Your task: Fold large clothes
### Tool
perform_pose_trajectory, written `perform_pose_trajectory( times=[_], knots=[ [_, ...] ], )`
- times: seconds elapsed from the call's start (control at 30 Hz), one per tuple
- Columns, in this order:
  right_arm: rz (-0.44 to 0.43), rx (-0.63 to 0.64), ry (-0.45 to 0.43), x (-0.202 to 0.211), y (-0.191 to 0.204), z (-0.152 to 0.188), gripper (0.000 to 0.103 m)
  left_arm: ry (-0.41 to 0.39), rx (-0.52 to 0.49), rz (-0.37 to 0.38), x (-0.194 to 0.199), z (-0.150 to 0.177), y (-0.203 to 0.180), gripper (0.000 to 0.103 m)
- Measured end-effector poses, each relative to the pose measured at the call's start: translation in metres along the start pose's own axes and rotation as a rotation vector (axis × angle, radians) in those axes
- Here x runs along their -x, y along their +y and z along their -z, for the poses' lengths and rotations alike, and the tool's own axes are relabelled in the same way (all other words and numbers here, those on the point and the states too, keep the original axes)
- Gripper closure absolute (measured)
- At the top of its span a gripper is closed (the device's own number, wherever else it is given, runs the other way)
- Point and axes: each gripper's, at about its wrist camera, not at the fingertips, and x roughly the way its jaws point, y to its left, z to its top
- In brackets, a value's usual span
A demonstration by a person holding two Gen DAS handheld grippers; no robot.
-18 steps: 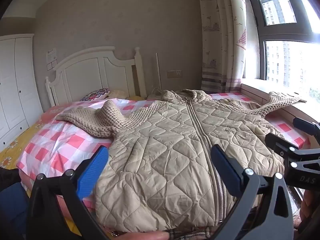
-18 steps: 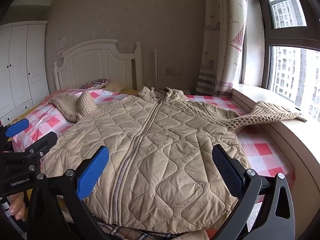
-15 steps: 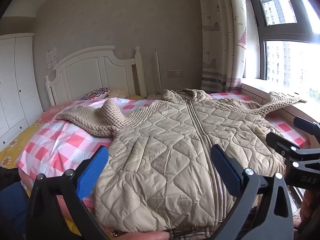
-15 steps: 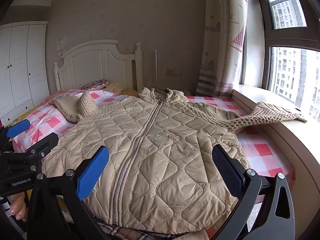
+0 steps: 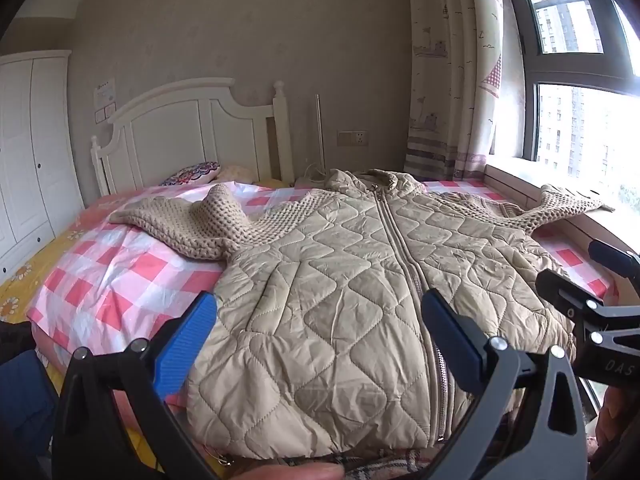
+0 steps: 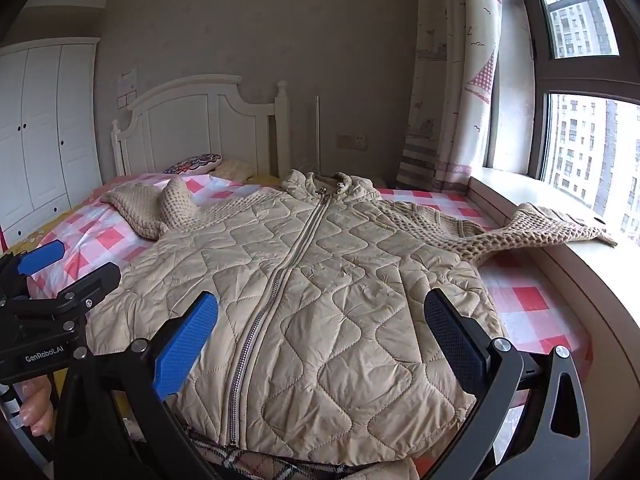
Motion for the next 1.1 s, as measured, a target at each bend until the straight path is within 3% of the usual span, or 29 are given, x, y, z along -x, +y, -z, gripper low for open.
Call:
perform_pose_trajectory(
  times=[1.1],
  knots=[
    [-0.019,0.008,0.018,-0.0031,0.0042,0.0017,0.004,0.009,0.010,0.003,-0.0009,-0.0002,0.0023,0.002]
  ],
)
